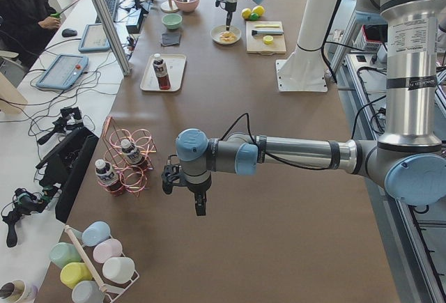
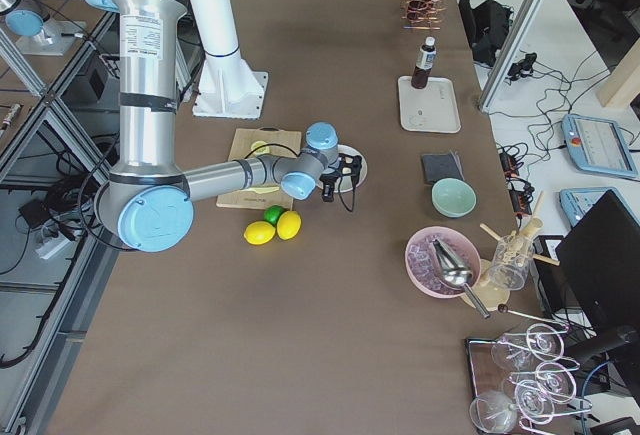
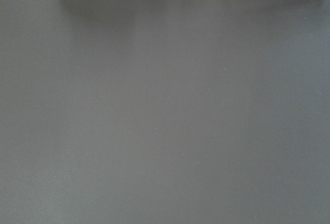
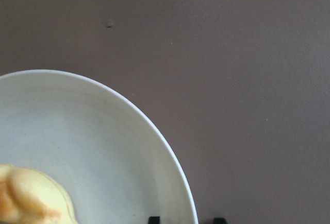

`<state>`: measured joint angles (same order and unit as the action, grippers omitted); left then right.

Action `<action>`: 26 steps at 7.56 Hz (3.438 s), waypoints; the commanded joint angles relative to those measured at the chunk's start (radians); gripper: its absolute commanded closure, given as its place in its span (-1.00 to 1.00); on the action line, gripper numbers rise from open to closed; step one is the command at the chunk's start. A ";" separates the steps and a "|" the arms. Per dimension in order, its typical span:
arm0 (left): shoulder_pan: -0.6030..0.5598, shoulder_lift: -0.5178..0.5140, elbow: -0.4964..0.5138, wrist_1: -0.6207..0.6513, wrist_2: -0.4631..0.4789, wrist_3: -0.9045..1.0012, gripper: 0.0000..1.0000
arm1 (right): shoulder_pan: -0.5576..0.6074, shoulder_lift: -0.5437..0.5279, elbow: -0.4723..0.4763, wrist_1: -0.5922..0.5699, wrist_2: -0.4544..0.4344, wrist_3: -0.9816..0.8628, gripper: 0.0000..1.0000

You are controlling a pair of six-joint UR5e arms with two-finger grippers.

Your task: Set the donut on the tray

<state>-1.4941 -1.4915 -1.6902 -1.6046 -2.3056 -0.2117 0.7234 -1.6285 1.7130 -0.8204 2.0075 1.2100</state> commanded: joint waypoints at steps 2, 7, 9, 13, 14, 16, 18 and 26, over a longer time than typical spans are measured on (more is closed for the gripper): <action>0.000 0.000 0.006 0.000 0.000 0.000 -0.97 | 0.008 -0.014 0.043 0.000 0.011 0.022 1.00; 0.000 -0.001 0.006 -0.002 0.002 0.000 -0.97 | 0.288 -0.011 0.027 0.063 0.371 0.023 1.00; 0.000 -0.004 0.006 -0.002 0.002 0.000 -0.97 | 0.344 0.051 -0.048 0.063 0.405 0.025 1.00; 0.000 -0.010 0.017 -0.002 0.002 0.000 -0.97 | 0.378 0.439 -0.329 0.066 0.401 0.190 1.00; 0.000 -0.010 0.015 0.000 0.002 0.000 -0.97 | 0.360 0.500 -0.386 0.066 0.355 0.215 1.00; 0.000 -0.012 0.015 0.000 0.000 -0.002 -0.97 | 0.282 0.683 -0.520 0.066 0.205 0.331 1.00; 0.000 -0.006 0.012 -0.002 0.000 -0.003 -0.97 | 0.184 0.829 -0.628 0.067 0.047 0.445 1.00; 0.000 0.002 0.012 0.000 -0.008 -0.006 -0.97 | 0.065 0.883 -0.771 0.173 -0.113 0.497 1.00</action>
<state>-1.4941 -1.4899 -1.6785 -1.6061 -2.3130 -0.2181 0.7775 -0.7474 0.9463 -0.6520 1.8982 1.7043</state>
